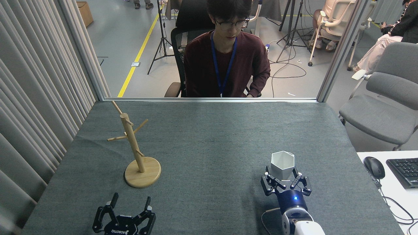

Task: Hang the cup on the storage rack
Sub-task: 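Close the right gripper around the white cup's rim, then lift the cup with the right gripper and carry it toward the left gripper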

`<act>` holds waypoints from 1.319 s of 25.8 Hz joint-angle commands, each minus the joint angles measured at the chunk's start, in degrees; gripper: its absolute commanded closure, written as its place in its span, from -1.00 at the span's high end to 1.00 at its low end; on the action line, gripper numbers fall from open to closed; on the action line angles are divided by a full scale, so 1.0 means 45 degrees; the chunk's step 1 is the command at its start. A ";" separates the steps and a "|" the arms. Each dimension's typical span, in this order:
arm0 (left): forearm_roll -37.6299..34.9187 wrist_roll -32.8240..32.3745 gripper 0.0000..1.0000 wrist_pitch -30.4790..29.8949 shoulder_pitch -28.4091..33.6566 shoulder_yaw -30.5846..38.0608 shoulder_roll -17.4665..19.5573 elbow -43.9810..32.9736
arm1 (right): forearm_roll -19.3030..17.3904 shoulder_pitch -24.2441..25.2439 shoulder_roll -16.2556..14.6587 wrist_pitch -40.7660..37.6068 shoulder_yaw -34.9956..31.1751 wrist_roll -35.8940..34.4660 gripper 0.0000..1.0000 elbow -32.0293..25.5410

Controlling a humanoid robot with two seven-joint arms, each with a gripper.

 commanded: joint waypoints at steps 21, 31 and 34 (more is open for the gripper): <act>0.0002 0.0193 1.00 0.0026 -0.0229 -0.0011 -0.0026 0.0202 | -0.0020 -0.0693 -0.0145 0.0333 0.0005 -0.0703 0.28 0.0978; -0.0174 0.0212 1.00 -0.0052 -0.0288 -0.1788 0.0052 -0.0170 | 0.0078 0.1514 0.0773 0.0333 0.2212 -0.0527 0.30 -0.5525; -0.1346 0.0212 1.00 -0.0013 -0.0444 -0.2745 -0.0045 0.0338 | 0.0156 0.2432 0.1203 0.0333 0.2896 -0.0508 0.30 -0.6776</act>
